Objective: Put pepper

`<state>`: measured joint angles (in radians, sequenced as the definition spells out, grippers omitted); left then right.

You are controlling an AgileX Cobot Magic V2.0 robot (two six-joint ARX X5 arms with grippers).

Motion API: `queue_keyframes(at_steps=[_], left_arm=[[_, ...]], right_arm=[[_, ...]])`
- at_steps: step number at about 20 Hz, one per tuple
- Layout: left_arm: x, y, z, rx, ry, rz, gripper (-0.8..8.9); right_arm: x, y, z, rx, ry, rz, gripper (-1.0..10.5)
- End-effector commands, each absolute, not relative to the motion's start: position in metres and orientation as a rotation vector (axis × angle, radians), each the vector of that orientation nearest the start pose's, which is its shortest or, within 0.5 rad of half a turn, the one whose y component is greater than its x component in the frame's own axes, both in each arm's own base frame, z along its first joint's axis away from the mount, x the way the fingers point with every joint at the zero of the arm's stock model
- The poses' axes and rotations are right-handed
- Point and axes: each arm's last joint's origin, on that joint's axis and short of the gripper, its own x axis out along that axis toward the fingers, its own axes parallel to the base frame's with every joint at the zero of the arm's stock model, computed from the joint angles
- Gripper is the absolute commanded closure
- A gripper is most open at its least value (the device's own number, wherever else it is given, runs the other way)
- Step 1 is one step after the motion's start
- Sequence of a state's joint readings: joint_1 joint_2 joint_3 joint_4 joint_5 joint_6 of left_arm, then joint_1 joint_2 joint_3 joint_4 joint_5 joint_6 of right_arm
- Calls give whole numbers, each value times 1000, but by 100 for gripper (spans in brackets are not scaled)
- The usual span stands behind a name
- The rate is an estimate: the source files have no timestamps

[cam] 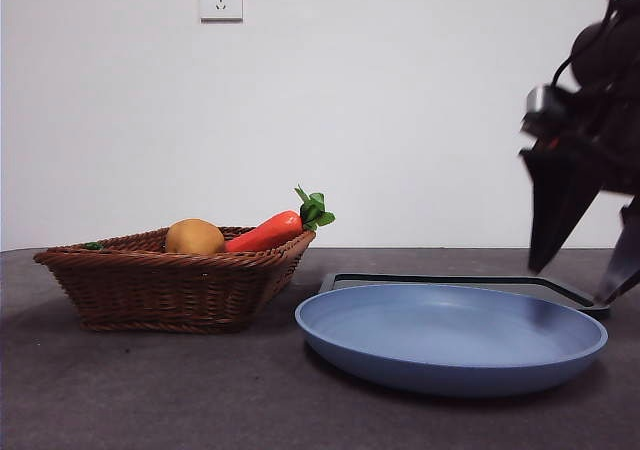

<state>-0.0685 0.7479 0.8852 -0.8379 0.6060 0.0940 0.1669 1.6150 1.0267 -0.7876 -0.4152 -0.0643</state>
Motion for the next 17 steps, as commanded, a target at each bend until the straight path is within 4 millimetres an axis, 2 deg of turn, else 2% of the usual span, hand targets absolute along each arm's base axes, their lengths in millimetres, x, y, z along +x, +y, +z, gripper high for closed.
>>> queue_keyframes(at_steps=[1, 5, 17], left_arm=[[130, -26, 322, -88, 633, -688, 422], [130, -26, 322, -88, 634, -687, 422], [130, -26, 322, -85, 635, -682, 423]], right_arm=[[290, 67, 178, 102, 1375, 543, 597], [295, 75, 166, 64, 1379, 544, 674], [299, 75, 162, 78, 1370, 528, 944]])
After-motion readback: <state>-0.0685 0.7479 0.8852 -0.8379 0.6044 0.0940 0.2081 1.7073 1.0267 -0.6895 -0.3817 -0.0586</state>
